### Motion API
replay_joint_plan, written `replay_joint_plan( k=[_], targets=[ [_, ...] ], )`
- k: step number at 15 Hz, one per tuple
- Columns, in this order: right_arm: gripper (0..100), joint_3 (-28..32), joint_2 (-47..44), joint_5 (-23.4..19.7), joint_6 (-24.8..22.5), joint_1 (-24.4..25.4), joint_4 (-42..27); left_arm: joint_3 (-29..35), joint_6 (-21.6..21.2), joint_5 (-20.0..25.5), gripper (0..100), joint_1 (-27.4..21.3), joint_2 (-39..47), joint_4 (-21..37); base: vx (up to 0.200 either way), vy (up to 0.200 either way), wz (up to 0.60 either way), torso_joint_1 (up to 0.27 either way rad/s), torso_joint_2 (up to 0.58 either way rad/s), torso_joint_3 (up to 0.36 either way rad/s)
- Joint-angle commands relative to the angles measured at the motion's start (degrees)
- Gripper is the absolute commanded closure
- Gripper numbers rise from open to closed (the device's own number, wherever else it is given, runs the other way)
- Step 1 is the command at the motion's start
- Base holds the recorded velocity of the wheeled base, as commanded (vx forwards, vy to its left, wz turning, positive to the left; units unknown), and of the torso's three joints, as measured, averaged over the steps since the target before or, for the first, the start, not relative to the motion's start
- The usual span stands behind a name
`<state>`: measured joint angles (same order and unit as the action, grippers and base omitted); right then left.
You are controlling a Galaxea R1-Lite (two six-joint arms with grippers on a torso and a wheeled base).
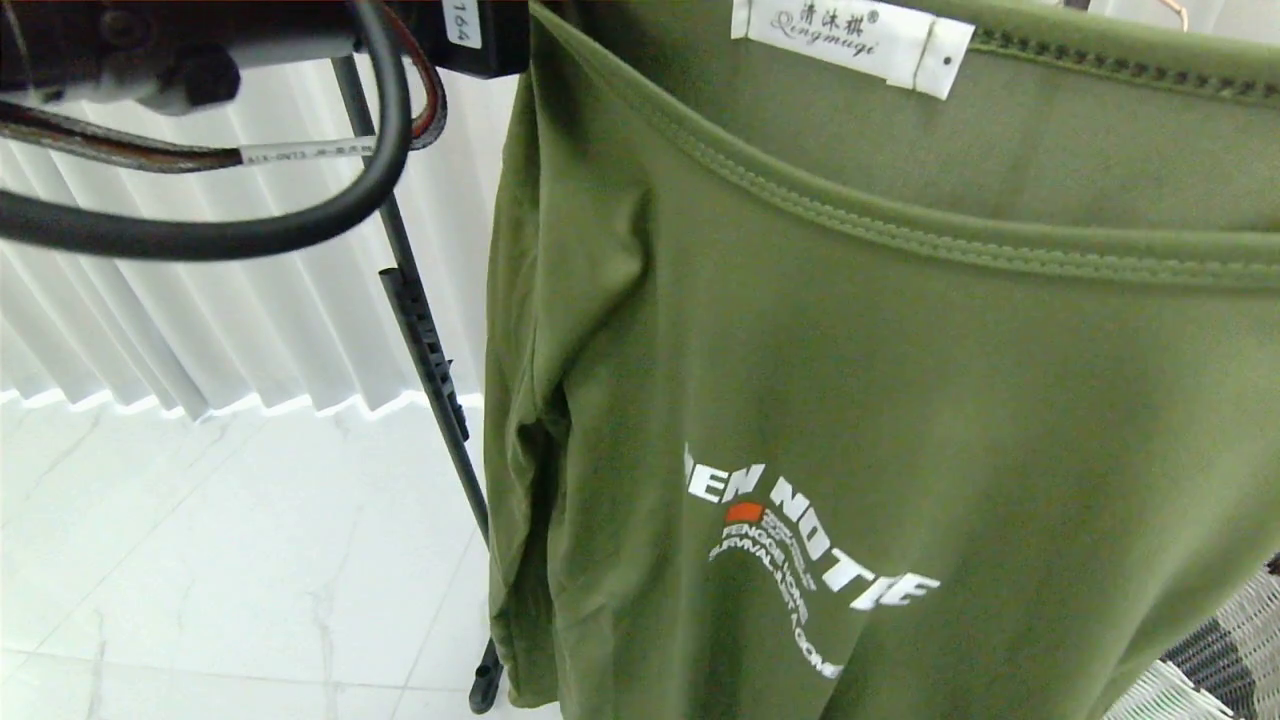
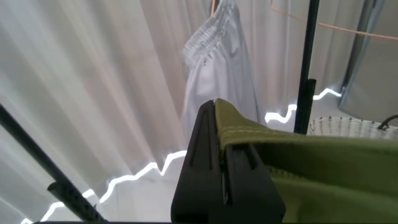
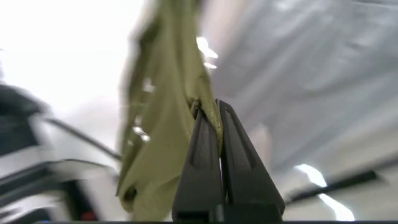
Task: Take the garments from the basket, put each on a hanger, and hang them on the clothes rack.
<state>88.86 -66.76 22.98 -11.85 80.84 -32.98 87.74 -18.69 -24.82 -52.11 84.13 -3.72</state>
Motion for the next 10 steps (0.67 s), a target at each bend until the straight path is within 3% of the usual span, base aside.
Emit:
replay_joint_plan(
  k=[1, 5, 7, 8, 9, 10],
  targets=[
    [100, -0.8, -1.0, 0.0, 1.2, 4.7, -0.1, 0.7, 0.2, 0.0, 100, 0.0, 2.1, 0.0, 0.0, 0.0, 0.0, 0.0, 0.0, 0.0],
    [100, -1.6, -0.6, 0.3, 1.2, 2.9, -0.1, 0.6, 2.3, -0.1, 100, -0.2, 1.0, 2.8, 0.0, 0.0, 0.0, 0.0, 0.0, 0.0],
    [100, -1.3, -1.0, 0.5, 0.5, -3.1, 0.2, 0.8, 5.8, -0.1, 100, -0.9, -2.4, 10.1, 0.0, 0.0, 0.0, 0.0, 0.0, 0.0],
    [100, -1.3, -1.0, 0.5, 0.4, -3.3, 0.2, 0.9, 5.9, -0.1, 100, -1.0, -2.6, 10.5, 0.0, 0.0, 0.0, 0.0, 0.0, 0.0],
    [100, -1.1, -1.4, 0.5, -1.9, -8.0, 0.5, 0.9, 9.5, -0.1, 100, -2.6, -6.2, 18.0, 0.0, 0.0, 0.0, 0.0, 0.0, 0.0],
    [100, -1.3, -1.7, 0.5, -2.7, -10.3, 1.4, 1.1, 10.8, 0.0, 100, -3.5, -7.9, 21.7, 0.0, 0.0, 0.0, 0.0, 0.0, 0.0]
  ],
)
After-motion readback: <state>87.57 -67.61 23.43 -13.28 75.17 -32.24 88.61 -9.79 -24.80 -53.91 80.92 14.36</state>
